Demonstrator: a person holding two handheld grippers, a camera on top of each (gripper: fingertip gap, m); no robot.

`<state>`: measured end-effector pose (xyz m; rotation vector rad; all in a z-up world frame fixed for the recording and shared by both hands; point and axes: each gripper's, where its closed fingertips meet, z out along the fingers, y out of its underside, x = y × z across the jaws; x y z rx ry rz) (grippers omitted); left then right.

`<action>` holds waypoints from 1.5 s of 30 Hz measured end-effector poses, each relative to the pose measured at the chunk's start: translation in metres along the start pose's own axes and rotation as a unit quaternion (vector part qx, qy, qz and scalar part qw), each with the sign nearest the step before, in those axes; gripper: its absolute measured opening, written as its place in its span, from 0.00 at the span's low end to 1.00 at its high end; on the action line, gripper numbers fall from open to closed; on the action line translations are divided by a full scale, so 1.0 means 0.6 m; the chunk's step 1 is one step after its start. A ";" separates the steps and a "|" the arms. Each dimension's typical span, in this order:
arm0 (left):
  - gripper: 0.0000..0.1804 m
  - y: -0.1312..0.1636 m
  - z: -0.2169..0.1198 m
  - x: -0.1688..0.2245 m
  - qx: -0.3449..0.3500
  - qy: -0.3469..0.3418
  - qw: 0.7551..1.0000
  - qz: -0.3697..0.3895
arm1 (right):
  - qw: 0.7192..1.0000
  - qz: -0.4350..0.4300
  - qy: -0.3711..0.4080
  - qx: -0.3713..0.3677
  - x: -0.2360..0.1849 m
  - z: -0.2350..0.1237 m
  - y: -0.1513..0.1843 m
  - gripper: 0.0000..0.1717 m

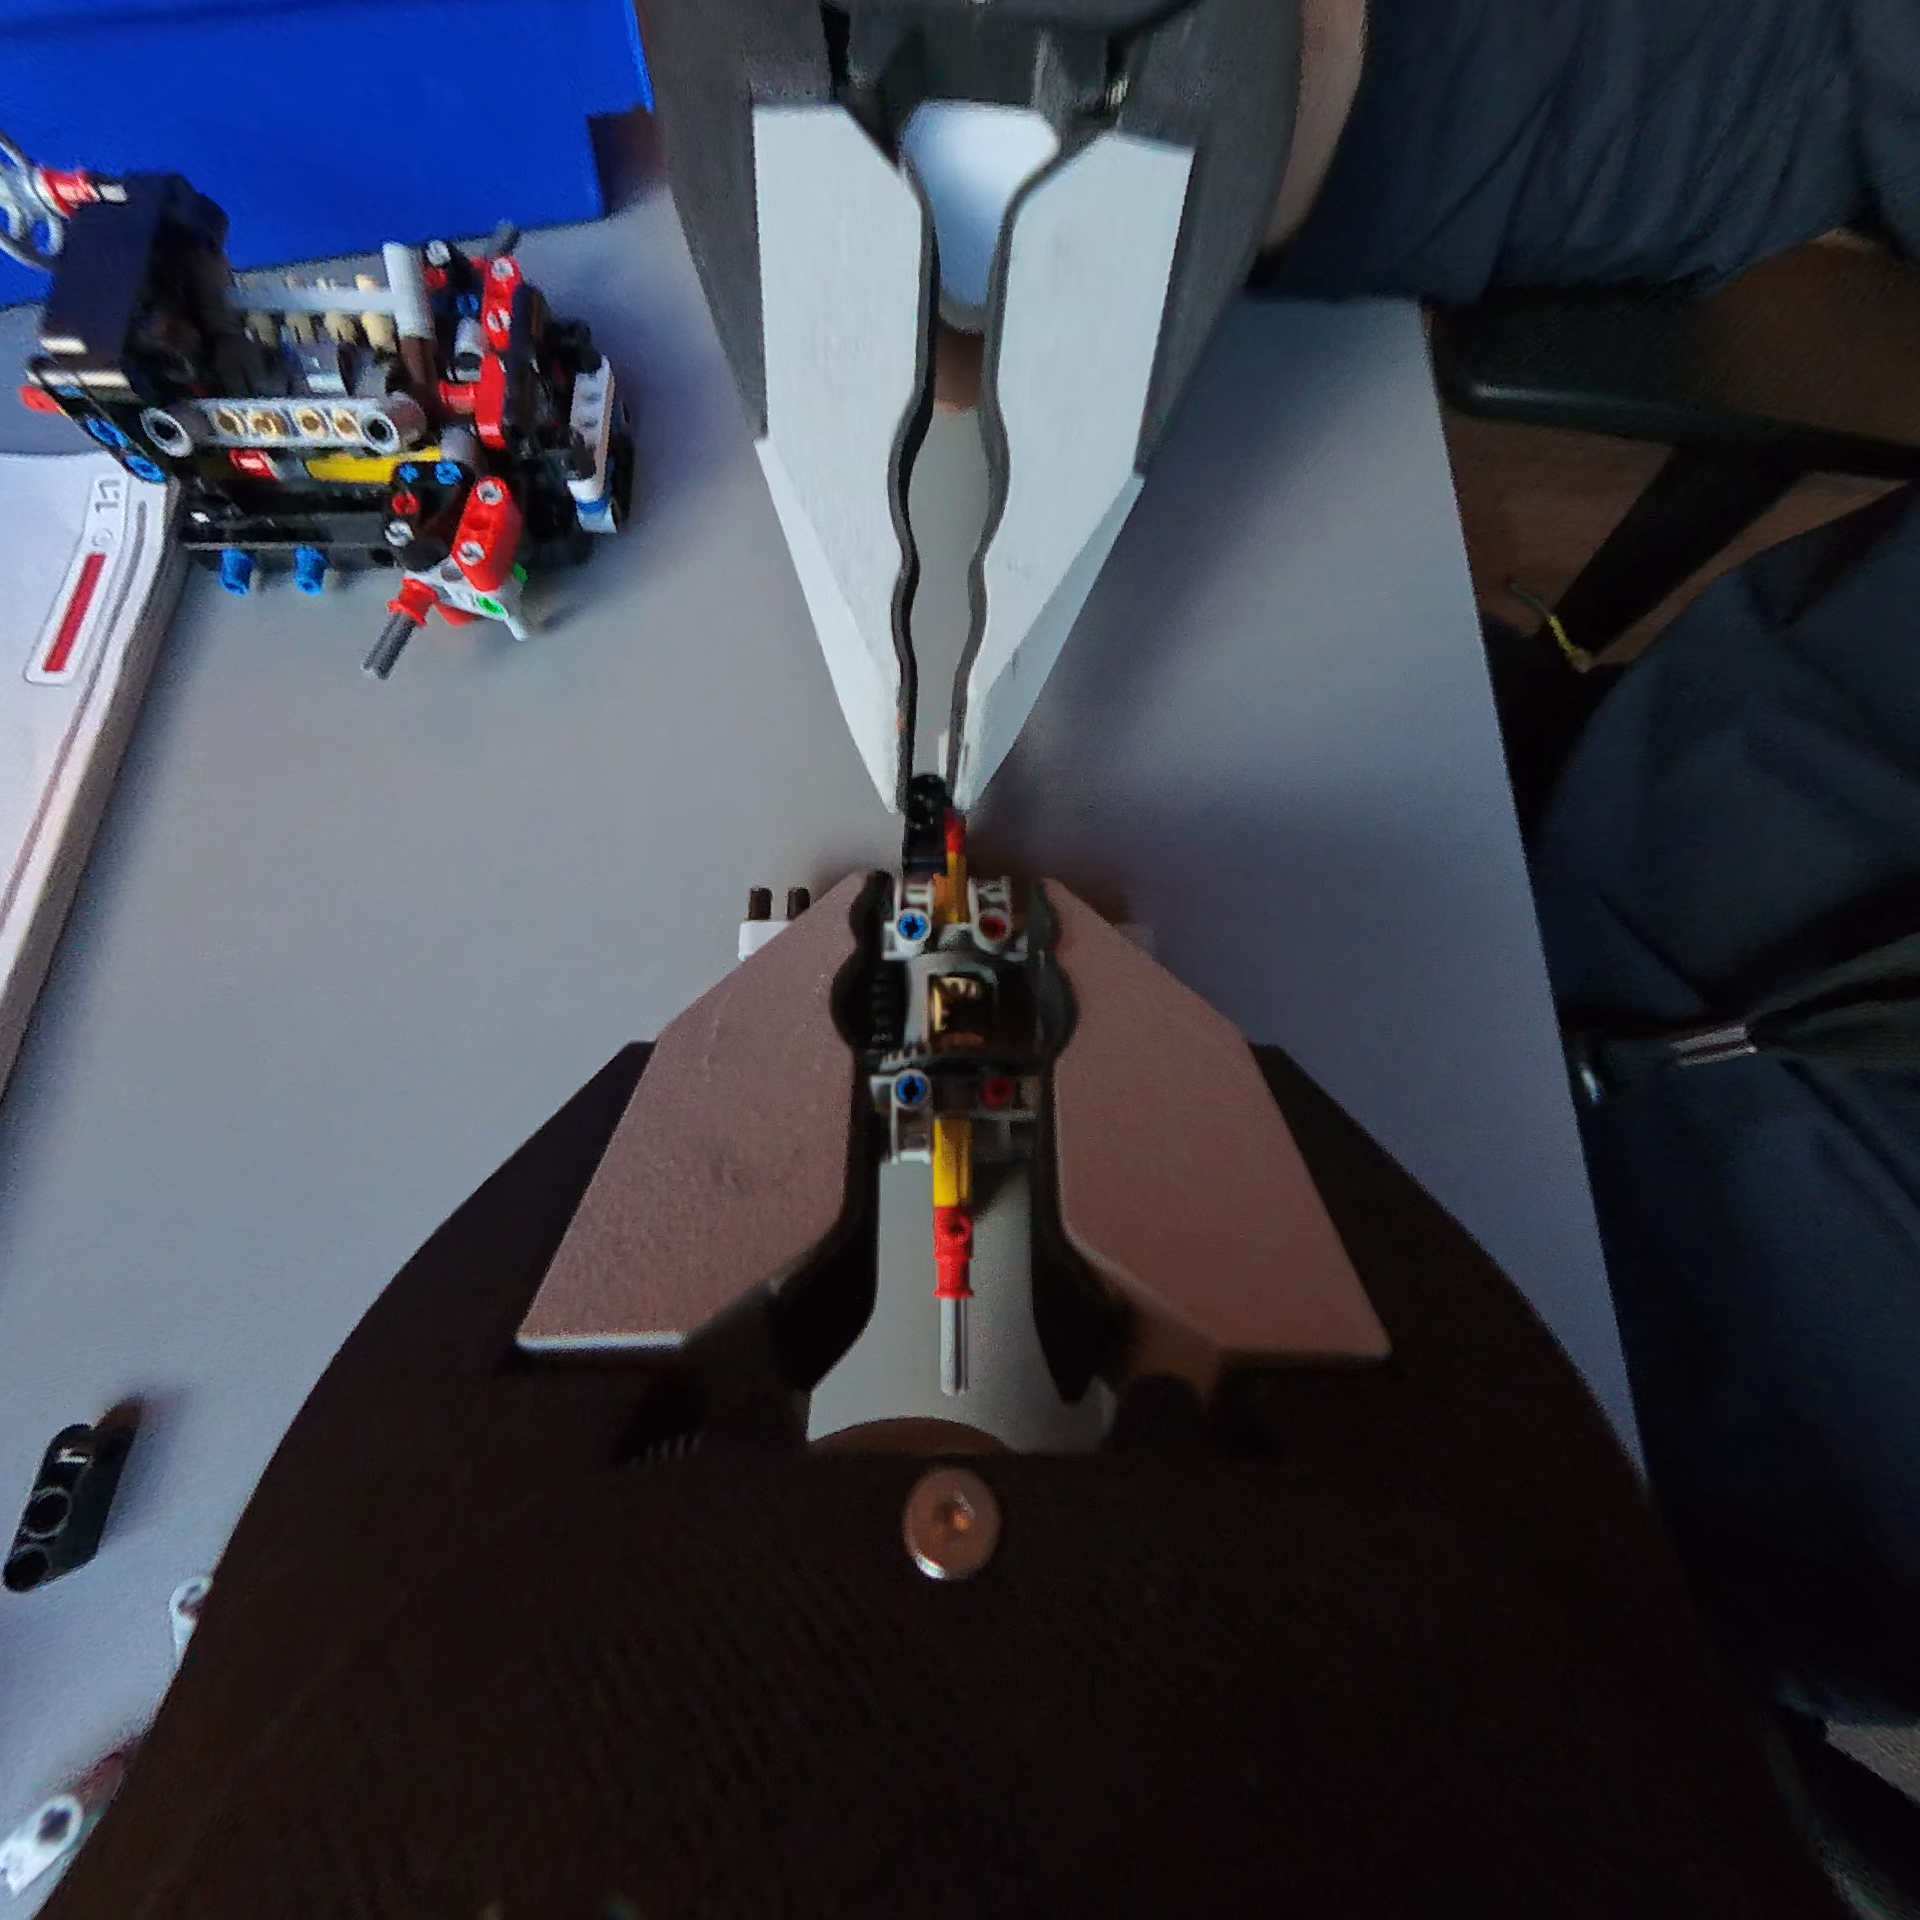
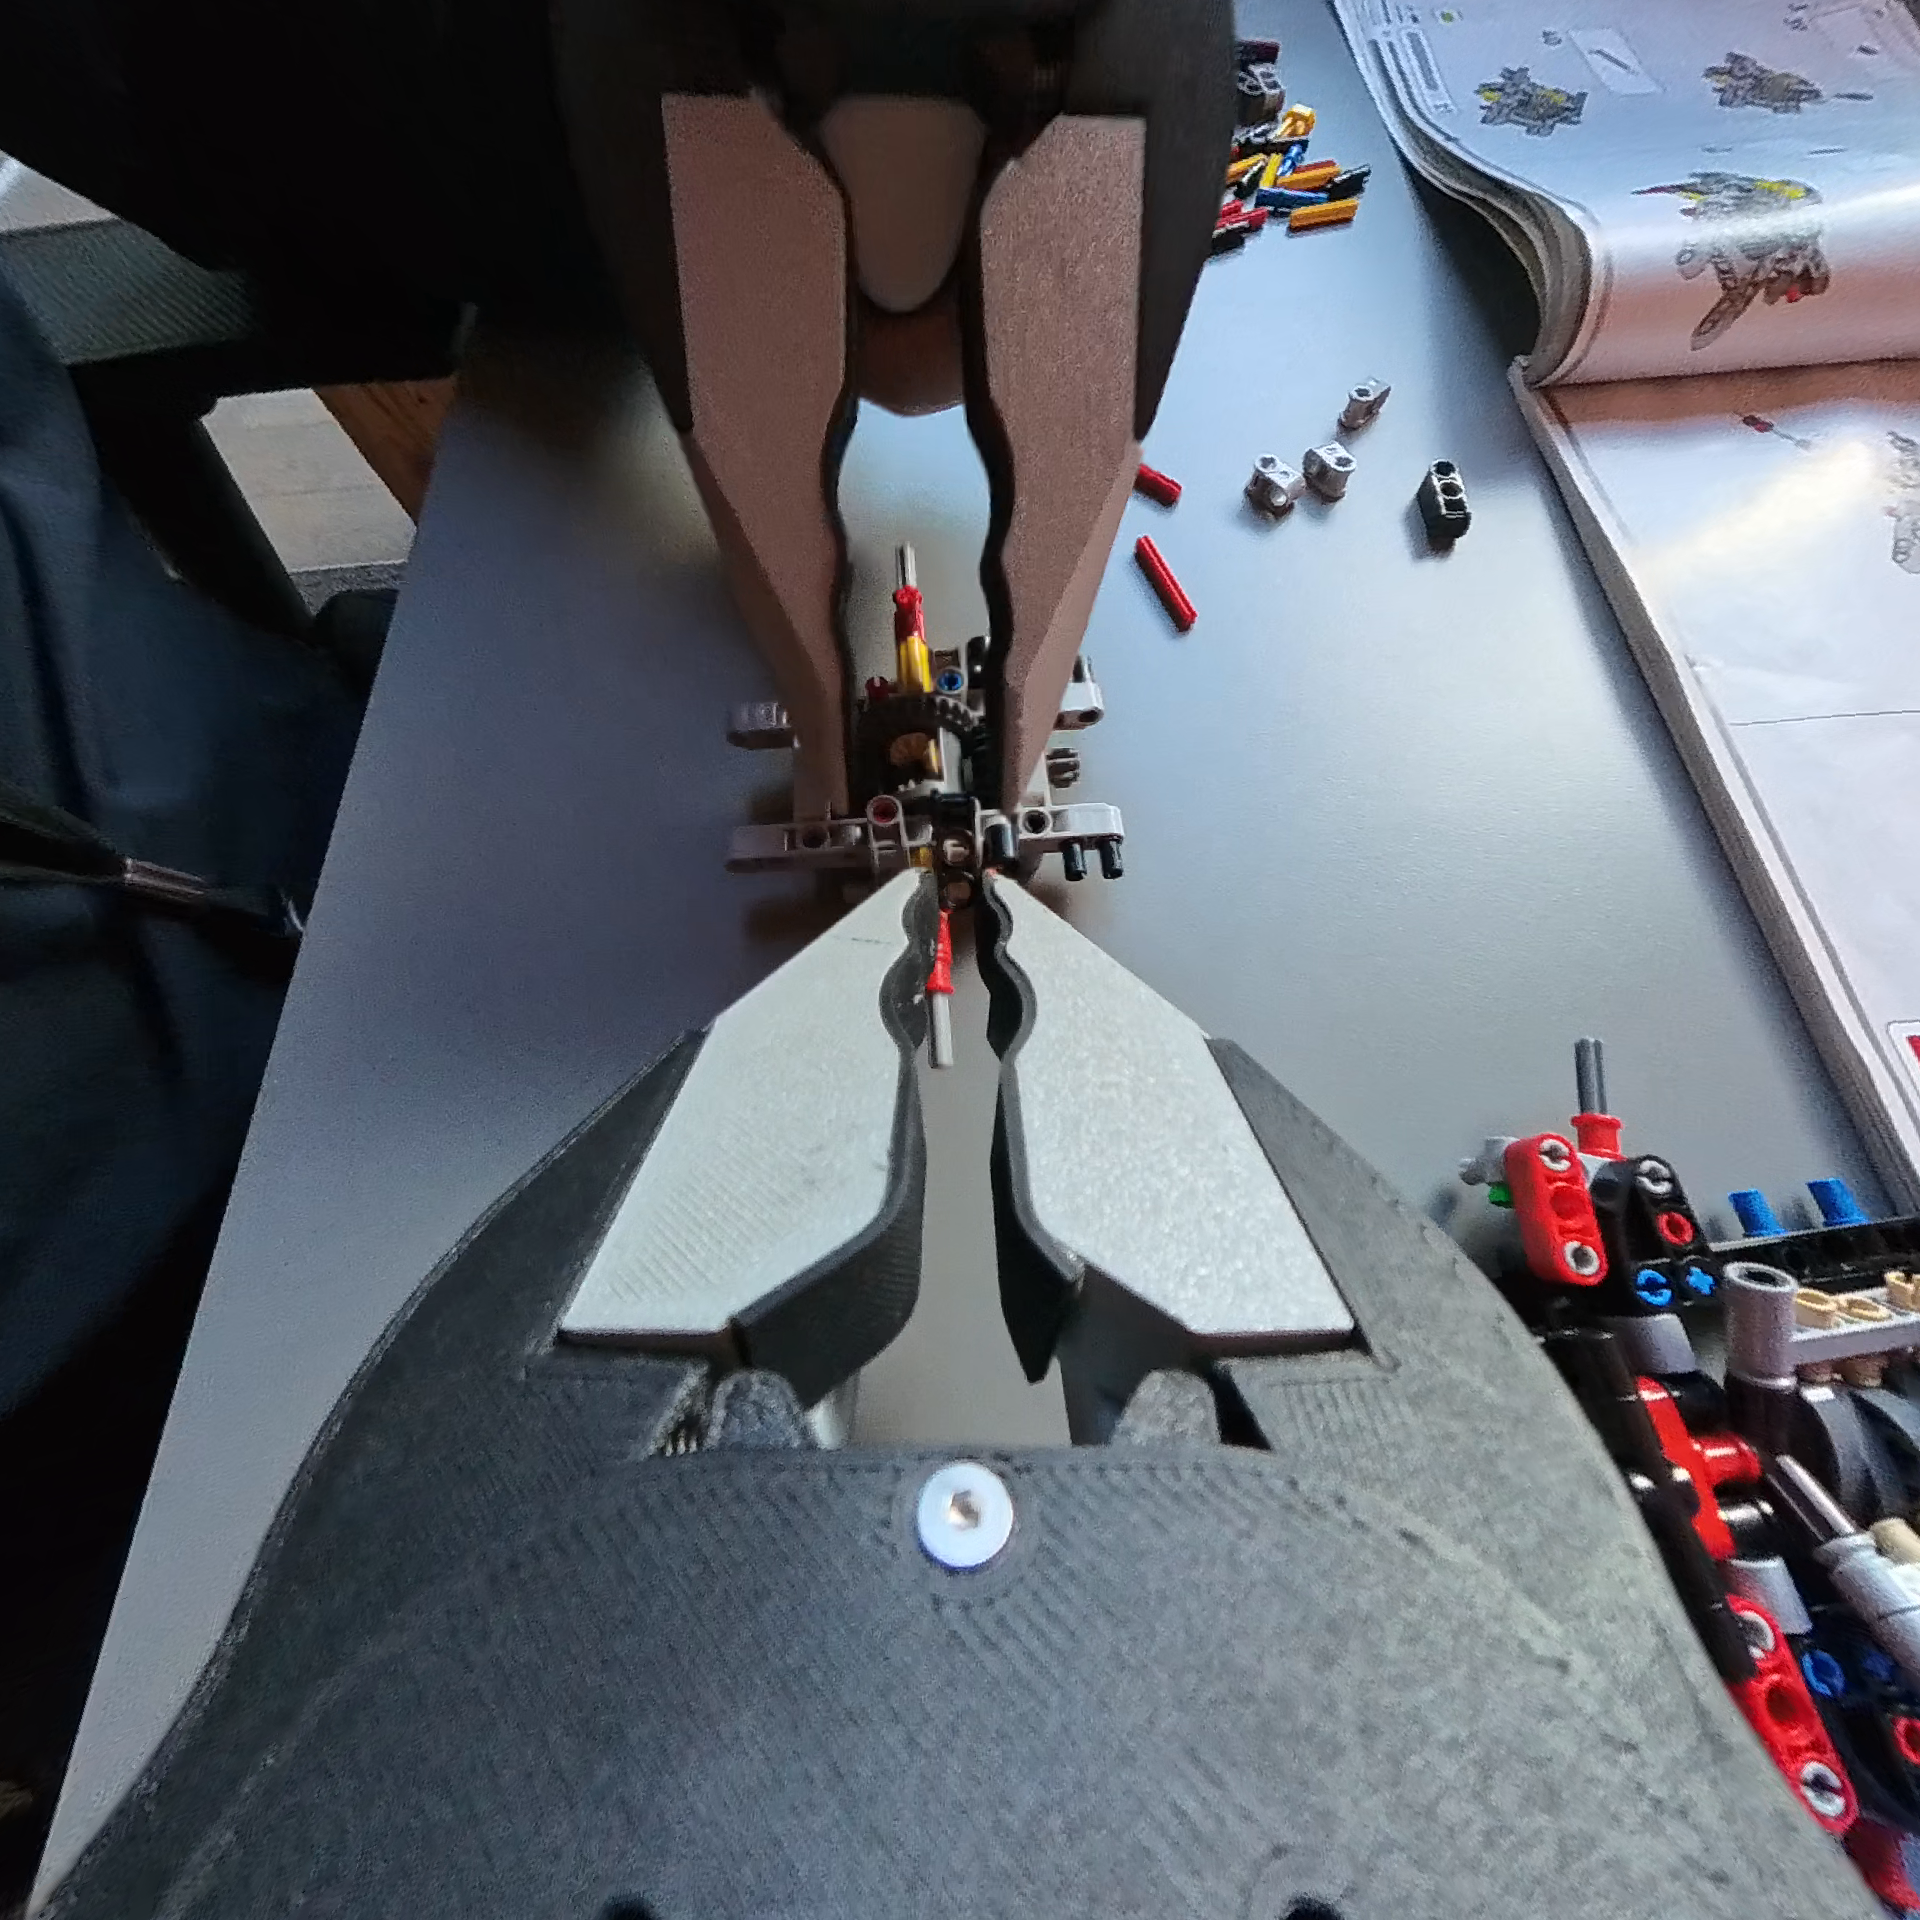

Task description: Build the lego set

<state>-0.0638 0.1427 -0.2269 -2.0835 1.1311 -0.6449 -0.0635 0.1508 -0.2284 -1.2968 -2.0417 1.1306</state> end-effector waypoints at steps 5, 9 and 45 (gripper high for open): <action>0.09 -0.014 0.001 0.000 0.009 0.004 1.000 0.001 | 1.000 -0.010 0.000 -0.002 -0.005 -0.002 0.000 0.02; 0.03 -0.011 0.018 0.000 -0.006 -0.001 1.000 0.019 | 1.000 -0.023 0.011 0.002 -0.008 -0.005 -0.005 0.02; 0.03 -0.014 0.020 0.001 0.032 0.007 0.999 0.031 | 1.000 -0.019 0.006 -0.007 -0.009 -0.002 0.009 0.03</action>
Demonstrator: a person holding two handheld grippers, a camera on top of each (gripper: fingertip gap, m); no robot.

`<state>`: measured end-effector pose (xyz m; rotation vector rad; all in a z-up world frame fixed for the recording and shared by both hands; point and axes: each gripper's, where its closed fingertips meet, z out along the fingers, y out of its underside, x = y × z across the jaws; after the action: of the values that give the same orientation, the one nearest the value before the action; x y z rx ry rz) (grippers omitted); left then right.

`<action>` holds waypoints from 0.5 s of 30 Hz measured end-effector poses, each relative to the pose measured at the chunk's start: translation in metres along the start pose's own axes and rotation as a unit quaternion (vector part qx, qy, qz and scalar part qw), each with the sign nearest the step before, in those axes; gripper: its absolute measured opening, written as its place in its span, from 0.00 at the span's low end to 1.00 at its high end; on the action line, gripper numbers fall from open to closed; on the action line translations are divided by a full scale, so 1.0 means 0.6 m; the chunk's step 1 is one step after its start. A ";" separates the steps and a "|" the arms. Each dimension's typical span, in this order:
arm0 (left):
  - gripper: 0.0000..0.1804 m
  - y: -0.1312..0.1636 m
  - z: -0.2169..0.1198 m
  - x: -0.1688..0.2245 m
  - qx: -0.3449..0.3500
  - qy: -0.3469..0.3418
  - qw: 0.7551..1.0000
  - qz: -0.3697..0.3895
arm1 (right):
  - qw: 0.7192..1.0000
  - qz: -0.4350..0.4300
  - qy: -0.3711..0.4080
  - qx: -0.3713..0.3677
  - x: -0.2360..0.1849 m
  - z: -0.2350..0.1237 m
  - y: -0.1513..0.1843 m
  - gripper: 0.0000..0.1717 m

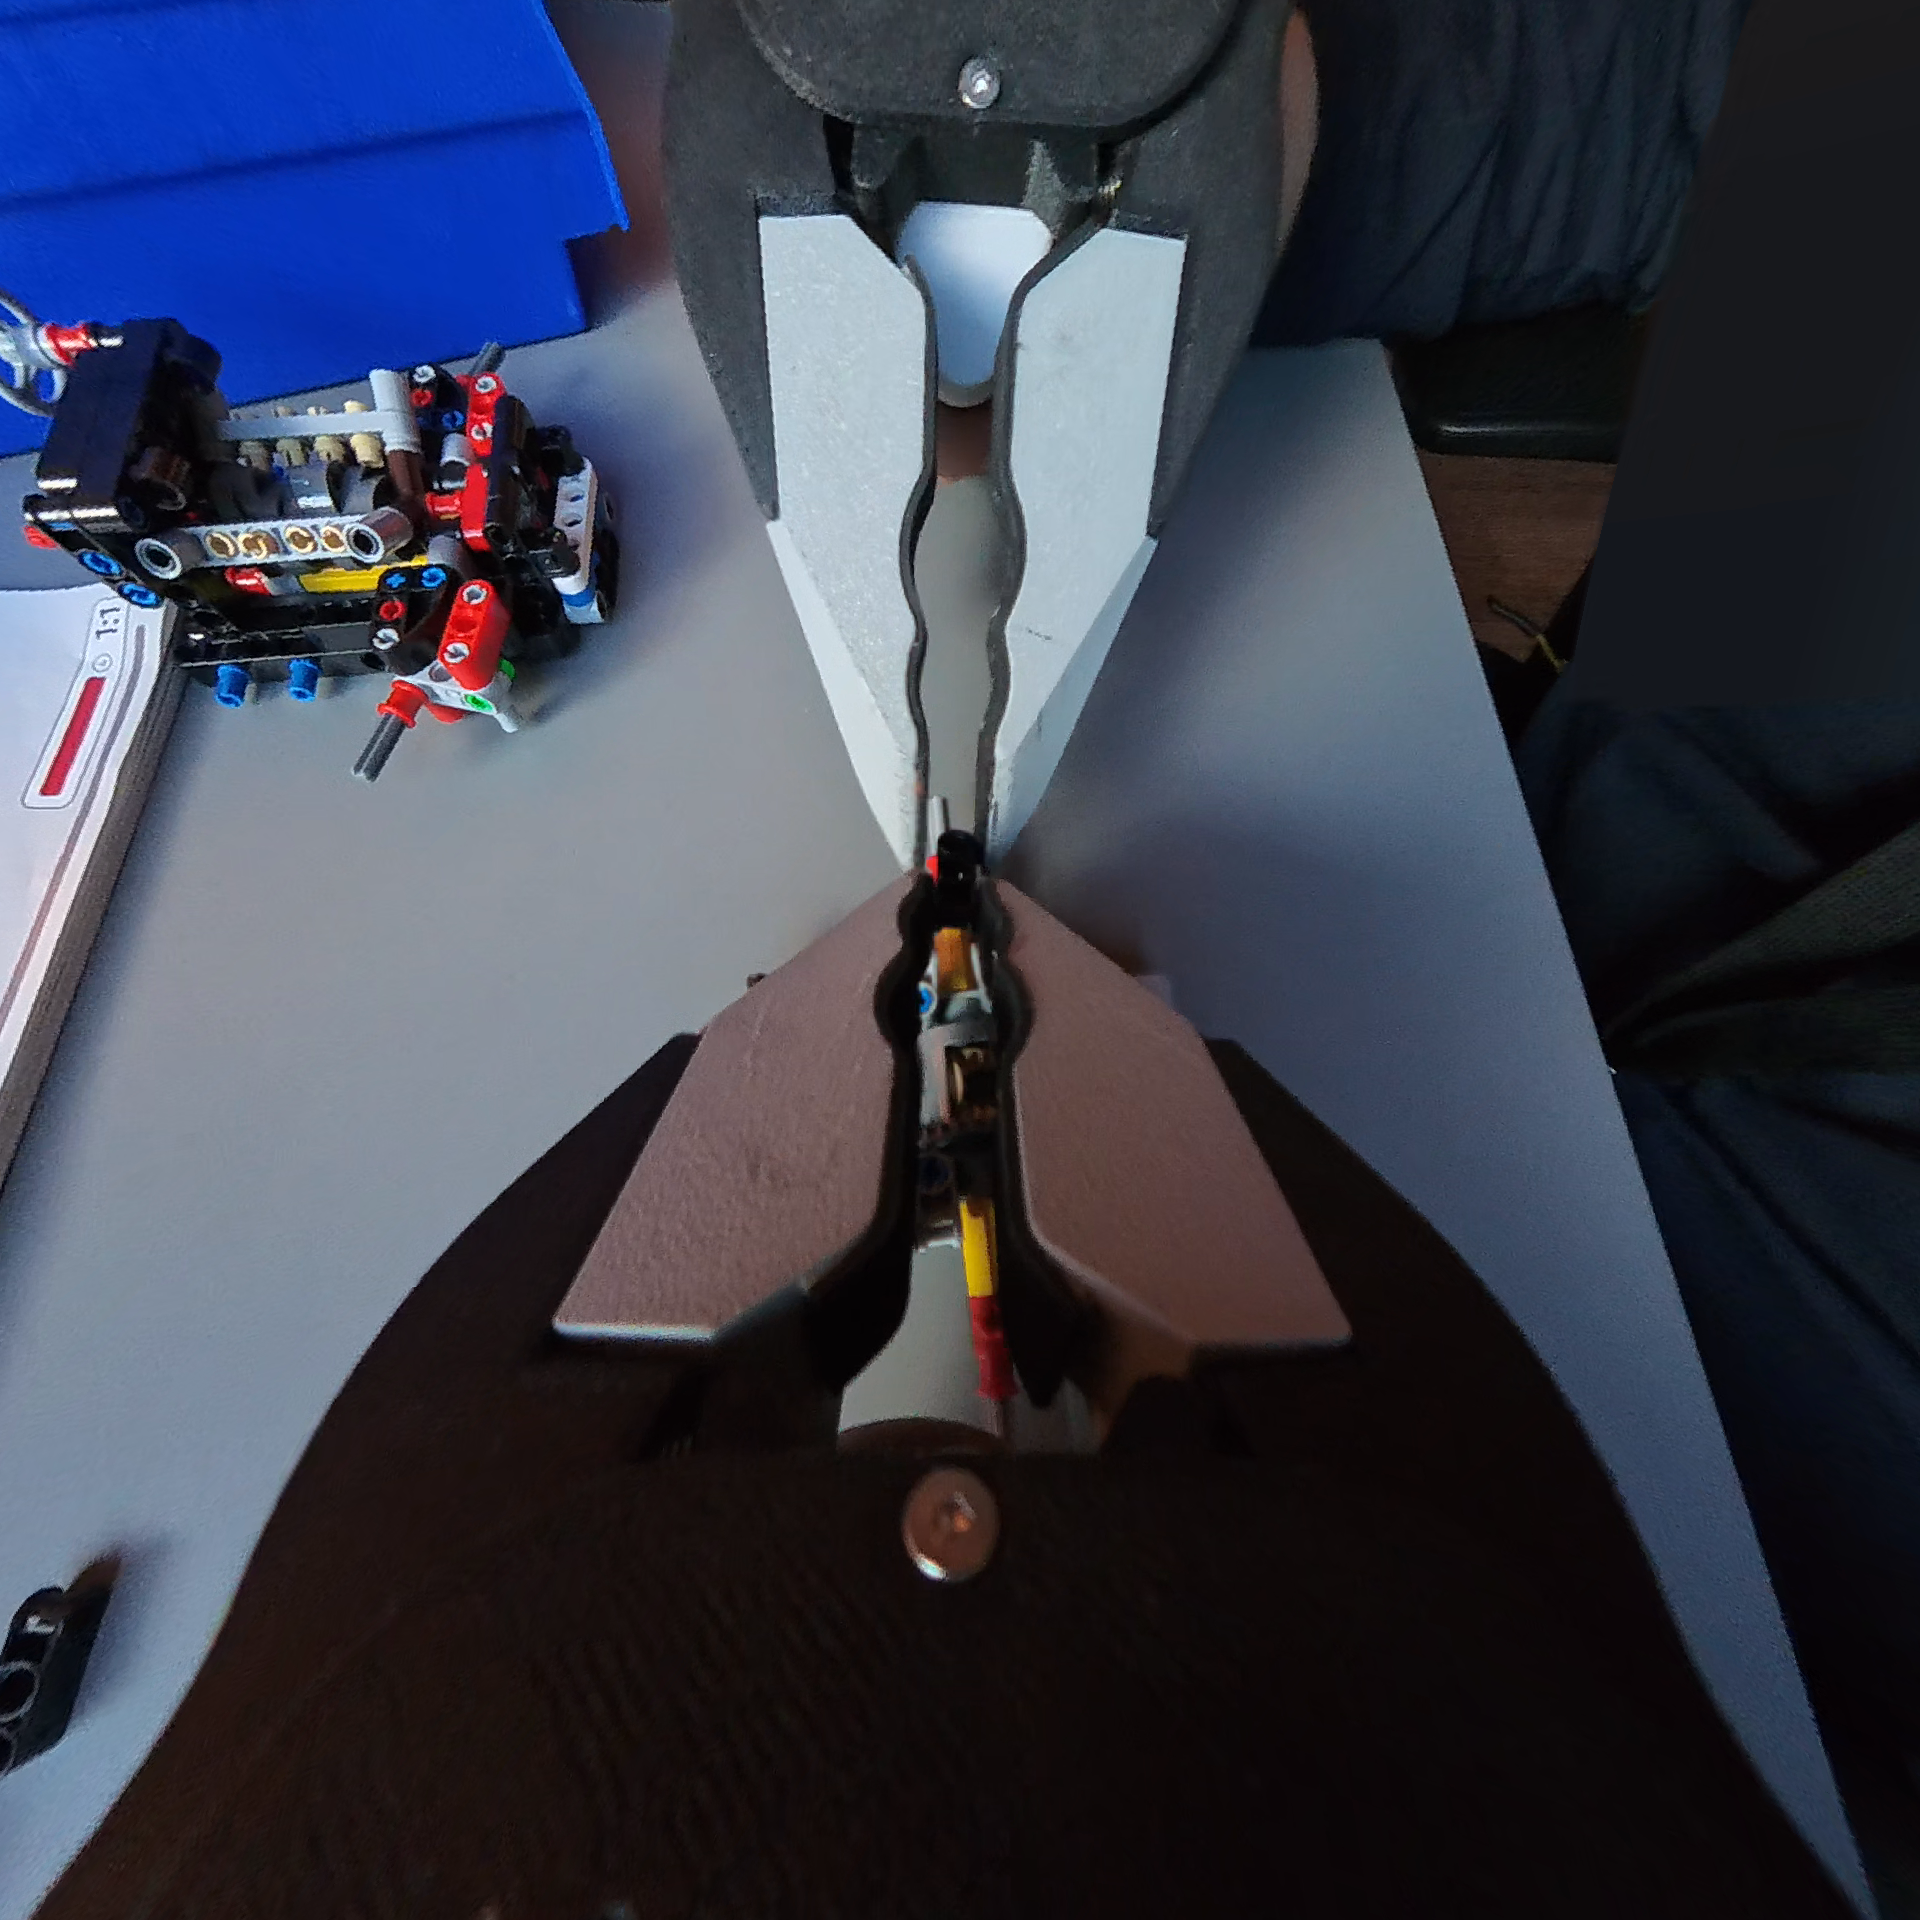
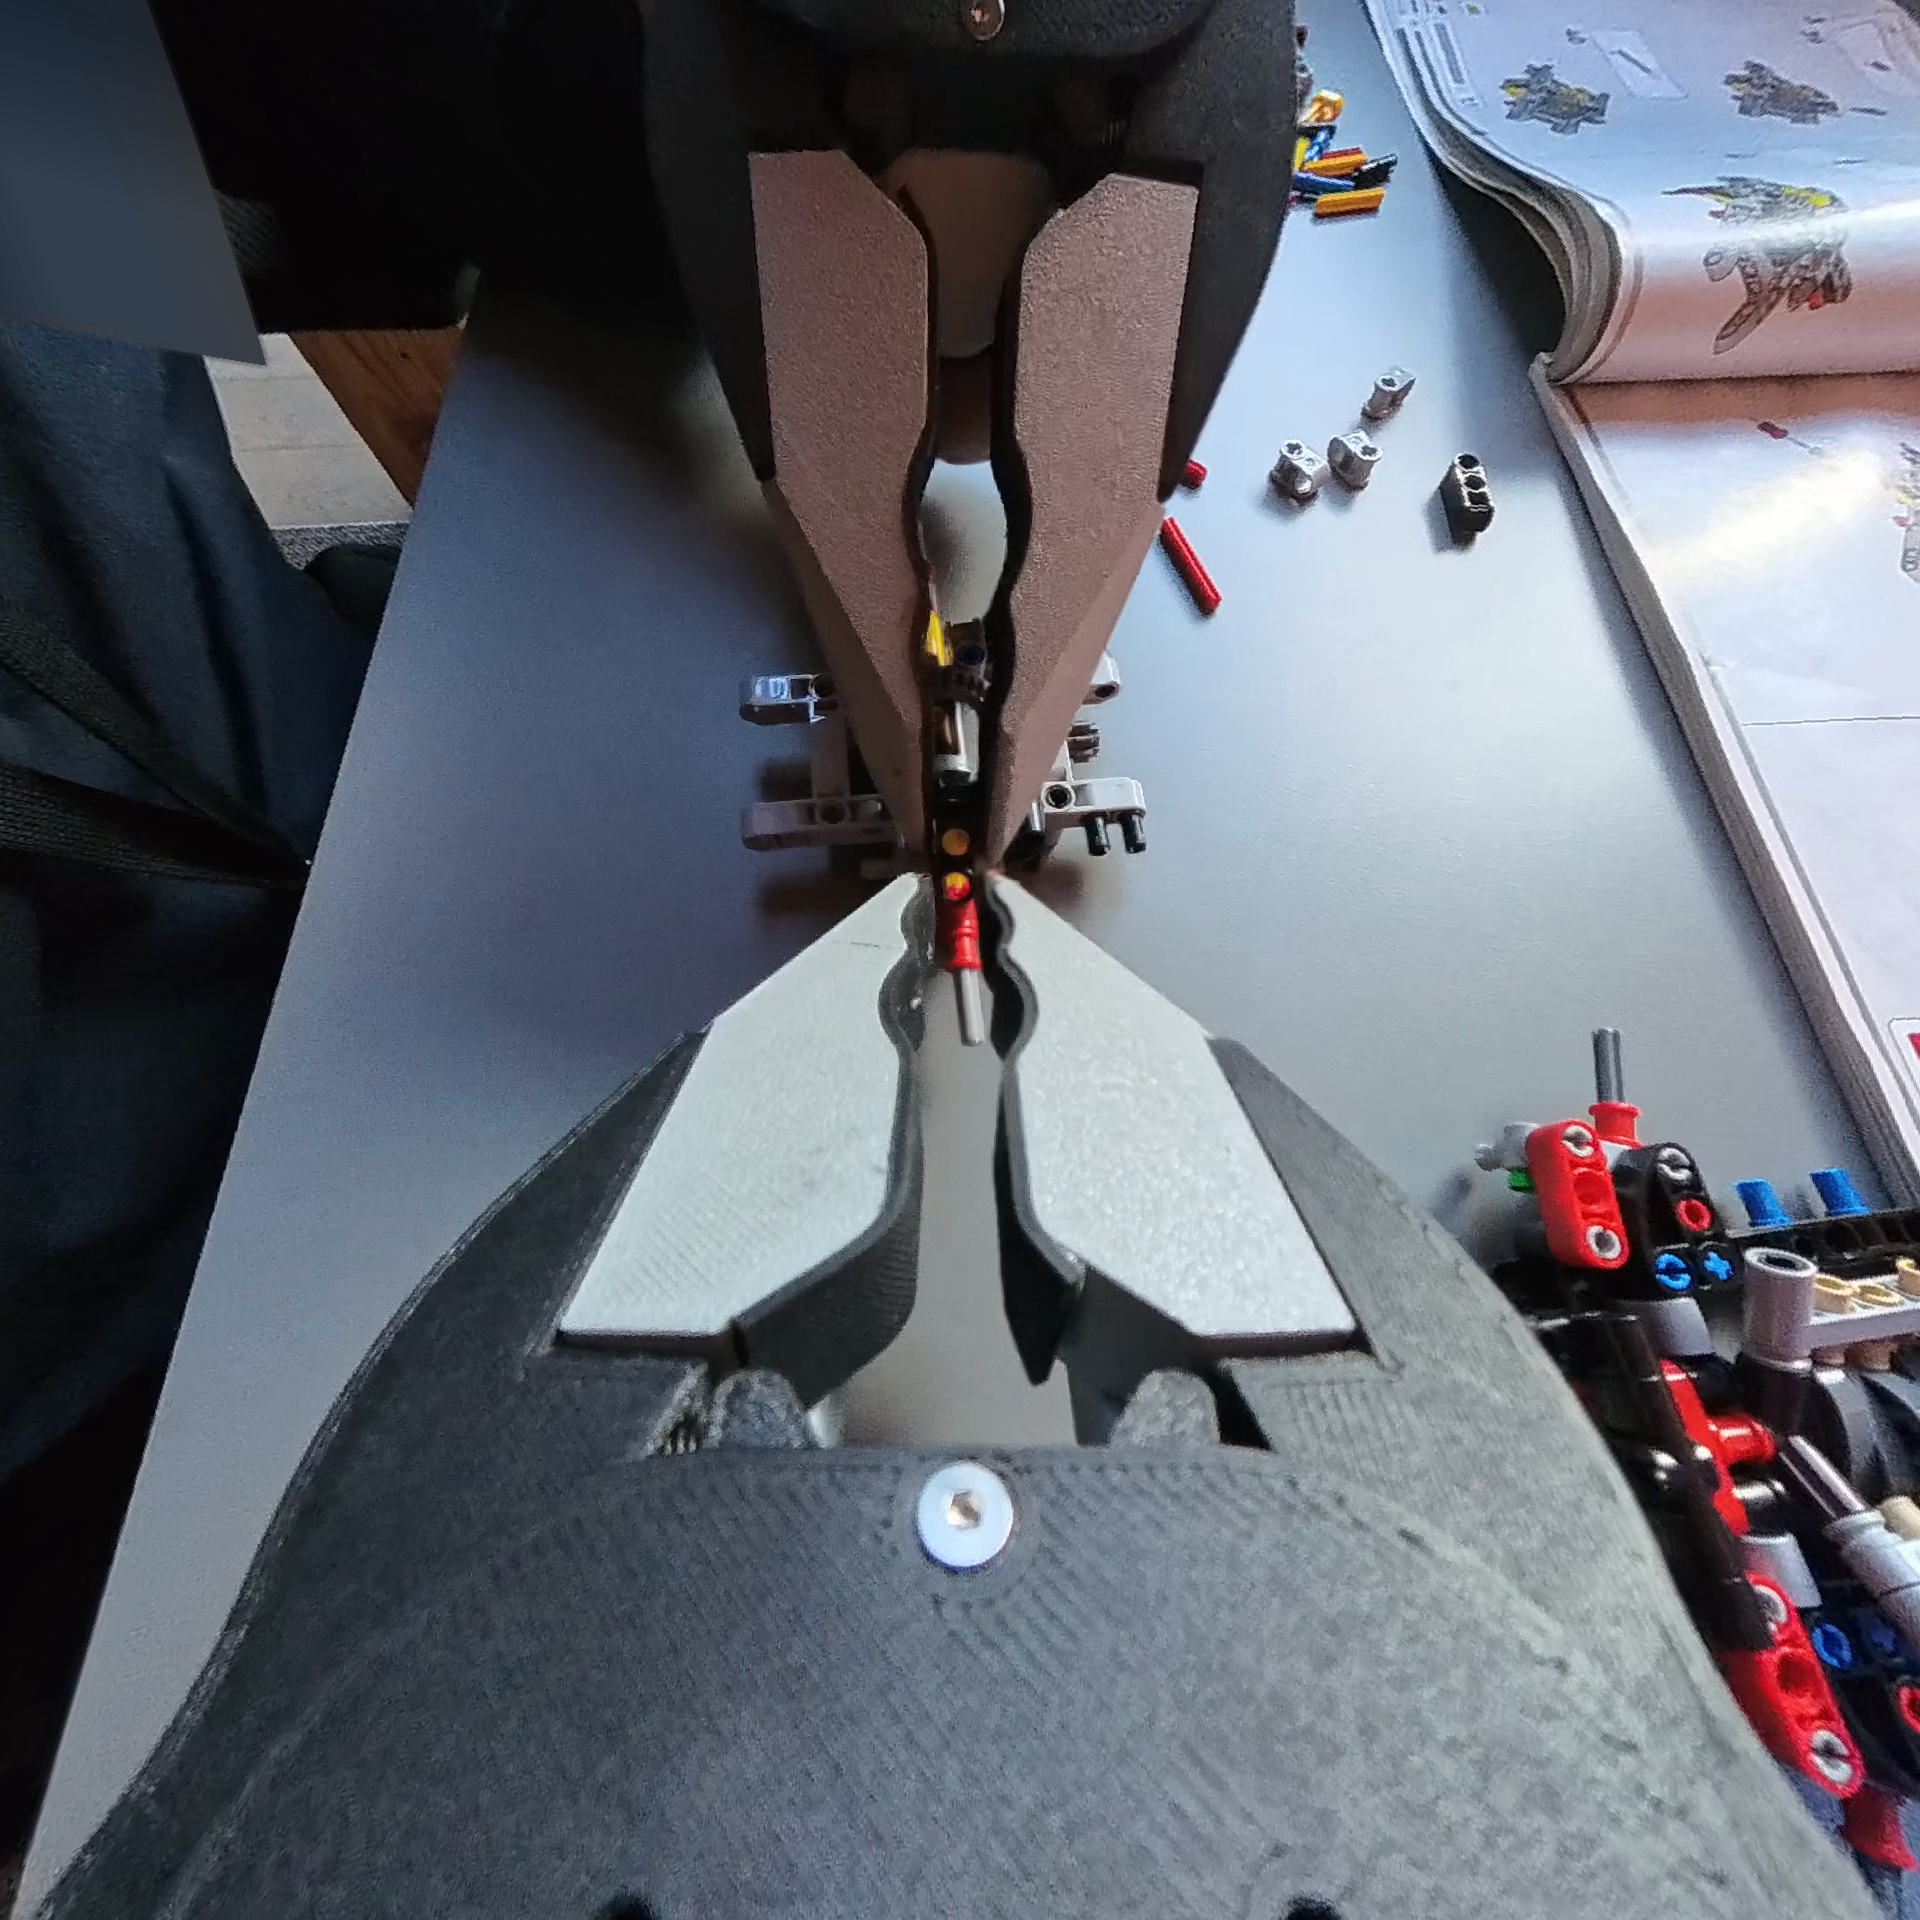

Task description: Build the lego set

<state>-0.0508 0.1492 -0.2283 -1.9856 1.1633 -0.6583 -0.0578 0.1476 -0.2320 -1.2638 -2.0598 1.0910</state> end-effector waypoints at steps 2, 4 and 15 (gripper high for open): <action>0.03 0.002 0.001 0.000 -0.003 0.001 1.000 -0.001 | 1.000 -0.007 0.002 -0.005 -0.002 0.002 0.001 0.02; 0.03 0.004 0.002 0.000 -0.005 0.000 1.000 -0.002 | 1.000 -0.017 0.010 -0.012 -0.001 0.003 0.003 0.02; 0.03 0.009 0.000 0.003 -0.016 -0.005 1.000 -0.014 | 0.998 -0.034 -0.005 -0.050 -0.003 0.007 0.005 0.02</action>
<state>-0.0530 0.1460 -0.2322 -2.0324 1.1497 -0.6468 -0.0586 0.1452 -0.2367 -1.2284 -2.1728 0.9761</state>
